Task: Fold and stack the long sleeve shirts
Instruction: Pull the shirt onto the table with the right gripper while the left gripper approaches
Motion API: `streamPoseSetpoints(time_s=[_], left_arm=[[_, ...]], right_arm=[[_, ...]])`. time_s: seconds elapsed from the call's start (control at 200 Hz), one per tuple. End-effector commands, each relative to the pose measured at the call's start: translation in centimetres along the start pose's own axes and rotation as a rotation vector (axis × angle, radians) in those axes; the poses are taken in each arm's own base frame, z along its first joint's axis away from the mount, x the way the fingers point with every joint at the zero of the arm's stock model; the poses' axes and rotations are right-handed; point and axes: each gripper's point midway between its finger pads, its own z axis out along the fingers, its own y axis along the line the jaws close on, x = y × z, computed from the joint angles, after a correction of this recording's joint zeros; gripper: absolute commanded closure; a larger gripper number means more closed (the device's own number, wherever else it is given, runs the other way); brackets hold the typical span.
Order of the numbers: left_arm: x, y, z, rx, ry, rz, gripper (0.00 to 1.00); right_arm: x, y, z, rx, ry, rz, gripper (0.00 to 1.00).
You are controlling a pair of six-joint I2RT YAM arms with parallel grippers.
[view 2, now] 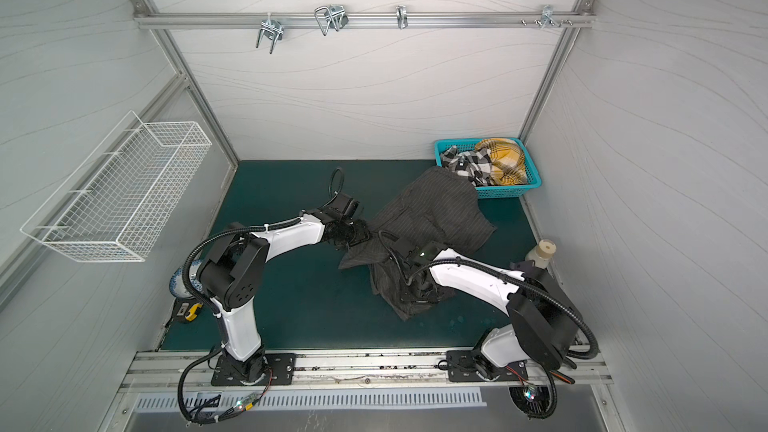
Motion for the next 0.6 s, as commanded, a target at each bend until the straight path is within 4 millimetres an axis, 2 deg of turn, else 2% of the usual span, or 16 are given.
streamPoseSetpoints(time_s=[0.0, 0.015, 0.115, 0.17, 0.23, 0.295, 0.365, 0.47, 0.52, 0.595], left_arm=[[-0.7, -1.6, -0.7, 0.044, -0.011, 0.014, 0.93], [-0.6, -1.1, -0.8, 0.033, -0.012, 0.016, 1.0], [0.9, 2.2, -2.8, -0.039, -0.01, -0.007, 1.0], [2.2, 4.4, -4.3, -0.084, -0.019, -0.011, 1.0], [3.7, 6.4, -6.3, -0.111, -0.035, -0.01, 1.0], [6.0, 8.4, -8.2, -0.119, -0.026, -0.033, 1.0], [8.2, 10.2, -10.4, -0.121, -0.037, -0.069, 1.0], [10.6, 12.1, -13.5, -0.099, -0.097, -0.14, 1.0], [11.4, 12.4, -14.3, -0.07, -0.115, -0.177, 1.0], [12.1, 11.8, -14.2, -0.012, -0.097, -0.214, 1.0]], right_arm=[[-2.6, -3.0, -0.1, 0.1, -0.035, 0.097, 0.63], [-3.0, -3.4, 0.0, 0.109, -0.038, 0.106, 0.65], [-6.0, -5.6, 0.3, 0.129, -0.039, 0.159, 0.73], [-8.0, -6.1, 0.3, 0.124, -0.046, 0.163, 0.76], [-10.1, -5.6, 0.0, 0.108, -0.059, 0.134, 0.77], [-12.4, -3.5, -0.4, 0.057, -0.068, 0.065, 0.77], [-14.4, 0.7, -1.1, -0.06, -0.07, -0.045, 0.75], [-15.9, 6.5, -2.6, -0.132, -0.071, -0.228, 0.68], [-16.5, 7.9, -3.4, -0.089, -0.103, -0.276, 0.63], [-17.1, 8.8, -5.0, -0.055, -0.151, -0.288, 0.44]])
